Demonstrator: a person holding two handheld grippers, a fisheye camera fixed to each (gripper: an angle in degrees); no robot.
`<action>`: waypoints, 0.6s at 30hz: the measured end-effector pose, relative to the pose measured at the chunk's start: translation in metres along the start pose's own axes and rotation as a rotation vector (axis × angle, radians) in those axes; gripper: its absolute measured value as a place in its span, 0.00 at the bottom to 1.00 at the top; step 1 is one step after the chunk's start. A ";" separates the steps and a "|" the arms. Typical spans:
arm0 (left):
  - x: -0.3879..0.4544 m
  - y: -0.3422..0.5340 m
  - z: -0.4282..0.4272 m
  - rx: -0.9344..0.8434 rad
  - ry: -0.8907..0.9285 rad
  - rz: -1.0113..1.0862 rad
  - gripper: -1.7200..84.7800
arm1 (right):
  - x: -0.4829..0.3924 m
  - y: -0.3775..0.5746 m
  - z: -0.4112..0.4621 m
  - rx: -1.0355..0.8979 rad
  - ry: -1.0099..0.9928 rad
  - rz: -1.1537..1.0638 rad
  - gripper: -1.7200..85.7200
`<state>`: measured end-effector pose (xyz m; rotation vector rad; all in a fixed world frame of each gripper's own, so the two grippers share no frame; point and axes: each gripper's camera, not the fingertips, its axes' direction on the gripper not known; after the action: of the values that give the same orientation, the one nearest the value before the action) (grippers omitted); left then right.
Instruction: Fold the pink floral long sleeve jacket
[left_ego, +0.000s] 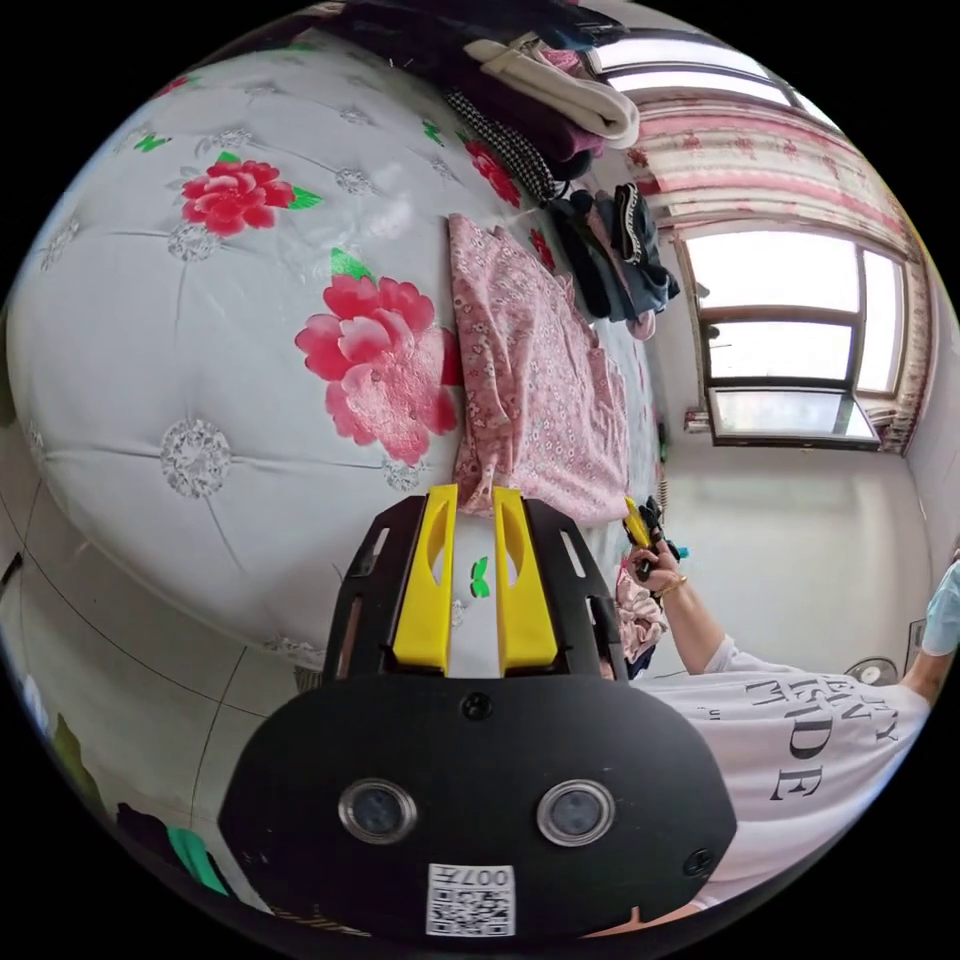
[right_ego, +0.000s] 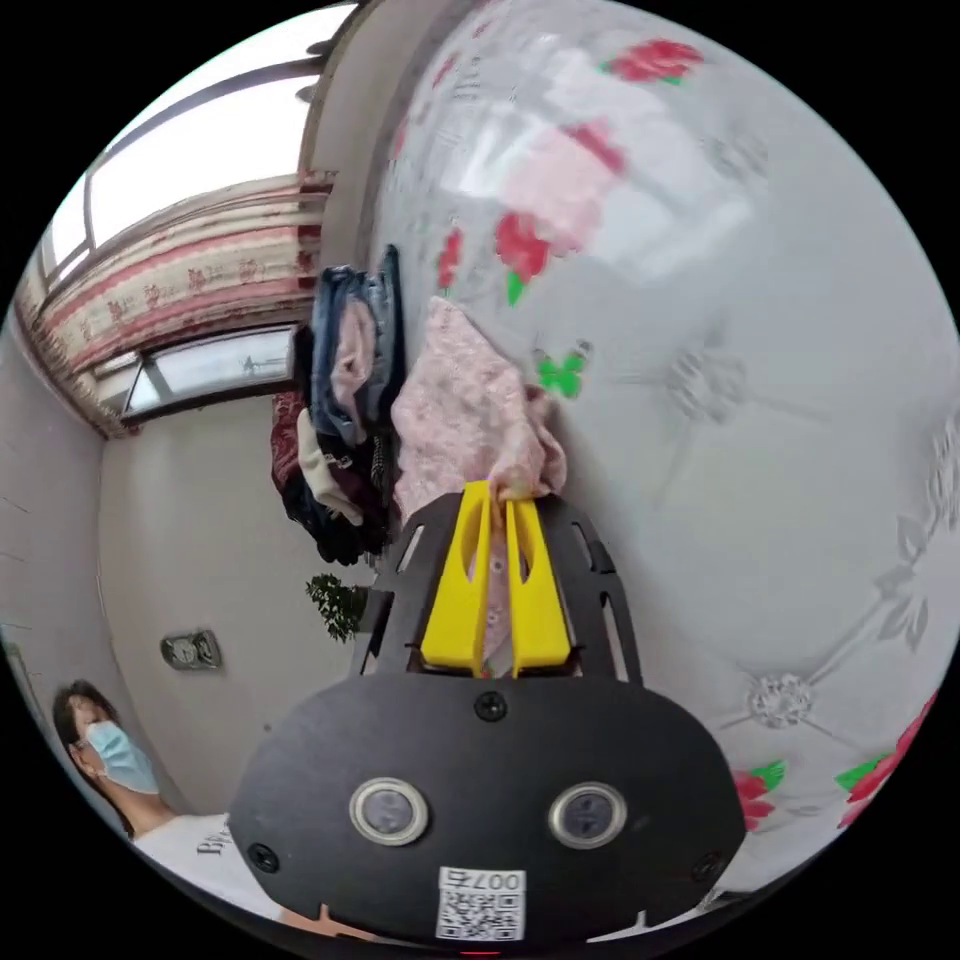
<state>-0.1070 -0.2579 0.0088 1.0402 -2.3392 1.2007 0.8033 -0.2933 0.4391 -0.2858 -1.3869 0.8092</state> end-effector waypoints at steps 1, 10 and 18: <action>-0.003 0.000 -0.004 0.005 0.010 -0.005 0.09 | -0.026 -0.002 0.002 -0.015 0.017 -0.132 0.03; -0.027 0.004 -0.034 -0.010 0.082 -0.031 0.08 | -0.219 0.180 0.169 -0.703 0.503 -1.326 0.02; -0.039 0.001 -0.031 -0.086 0.169 -0.020 0.08 | -0.097 0.347 0.323 -1.159 0.586 -1.461 0.04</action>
<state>-0.0823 -0.2150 0.0053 0.8955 -2.2238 1.1240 0.3846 -0.1994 0.2151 -0.2552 -0.9643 -1.2460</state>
